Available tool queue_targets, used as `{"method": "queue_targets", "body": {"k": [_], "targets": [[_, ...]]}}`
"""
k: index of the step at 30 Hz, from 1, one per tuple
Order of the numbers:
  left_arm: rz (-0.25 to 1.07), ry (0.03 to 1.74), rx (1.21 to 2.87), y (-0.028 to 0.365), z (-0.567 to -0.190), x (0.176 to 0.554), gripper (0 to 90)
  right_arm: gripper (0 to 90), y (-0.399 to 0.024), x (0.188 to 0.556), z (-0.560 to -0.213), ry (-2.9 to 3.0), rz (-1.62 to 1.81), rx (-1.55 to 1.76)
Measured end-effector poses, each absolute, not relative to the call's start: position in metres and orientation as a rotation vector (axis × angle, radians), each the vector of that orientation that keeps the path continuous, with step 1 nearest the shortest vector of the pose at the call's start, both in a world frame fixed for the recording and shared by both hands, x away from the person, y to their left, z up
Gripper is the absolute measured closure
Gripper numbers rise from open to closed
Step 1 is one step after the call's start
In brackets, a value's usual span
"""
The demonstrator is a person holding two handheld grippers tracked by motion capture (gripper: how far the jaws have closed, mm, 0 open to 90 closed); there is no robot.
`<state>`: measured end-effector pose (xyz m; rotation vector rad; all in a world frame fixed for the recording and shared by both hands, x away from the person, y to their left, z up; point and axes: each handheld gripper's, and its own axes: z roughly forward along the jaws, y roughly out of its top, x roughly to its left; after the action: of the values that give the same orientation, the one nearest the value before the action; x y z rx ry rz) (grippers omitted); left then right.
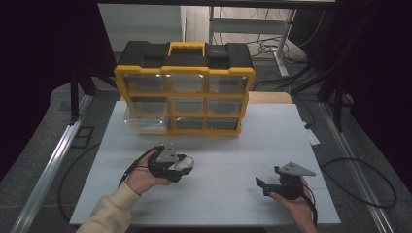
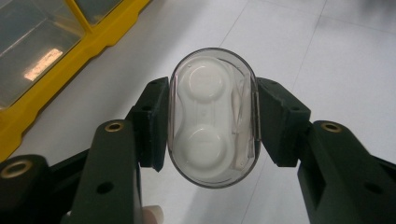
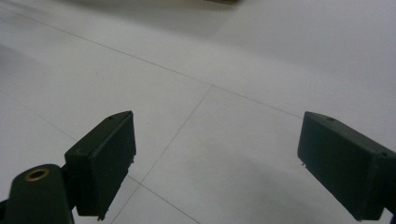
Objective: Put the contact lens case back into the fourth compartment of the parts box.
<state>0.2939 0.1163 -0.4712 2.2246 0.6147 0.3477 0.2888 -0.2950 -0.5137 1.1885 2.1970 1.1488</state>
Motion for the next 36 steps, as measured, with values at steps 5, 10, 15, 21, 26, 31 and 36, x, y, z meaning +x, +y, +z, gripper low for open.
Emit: {"method": "queue_targets", "body": {"k": [5, 10, 15, 21, 26, 31, 36], "targets": [[0.353, 0.628, 2.206, 0.119, -0.468, 0.292, 48.1, 12.1, -0.295, 0.289, -0.514, 2.197, 1.148, 1.188], [0.36, 0.638, 2.181, 0.123, -0.465, 0.291, 48.1, 12.1, -0.295, 0.289, -0.514, 2.197, 1.147, 1.188], [0.364, 0.642, 2.163, 0.125, -0.462, 0.289, 48.1, 12.1, -0.295, 0.289, -0.514, 2.197, 1.147, 1.188], [0.364, 0.652, 2.151, 0.127, -0.461, 0.288, 48.1, 12.1, -0.295, 0.289, -0.514, 2.196, 1.146, 1.189], [0.374, 0.663, 2.133, 0.13, -0.457, 0.286, 48.0, 12.1, -0.295, 0.289, -0.514, 2.195, 1.148, 1.19], [0.385, 0.671, 2.118, 0.133, -0.453, 0.285, 48.1, 12.1, -0.295, 0.289, -0.514, 2.192, 1.148, 1.192], [0.389, 0.673, 2.101, 0.136, -0.45, 0.284, 48.1, 12.1, -0.296, 0.289, -0.514, 2.188, 1.151, 1.197]]}}
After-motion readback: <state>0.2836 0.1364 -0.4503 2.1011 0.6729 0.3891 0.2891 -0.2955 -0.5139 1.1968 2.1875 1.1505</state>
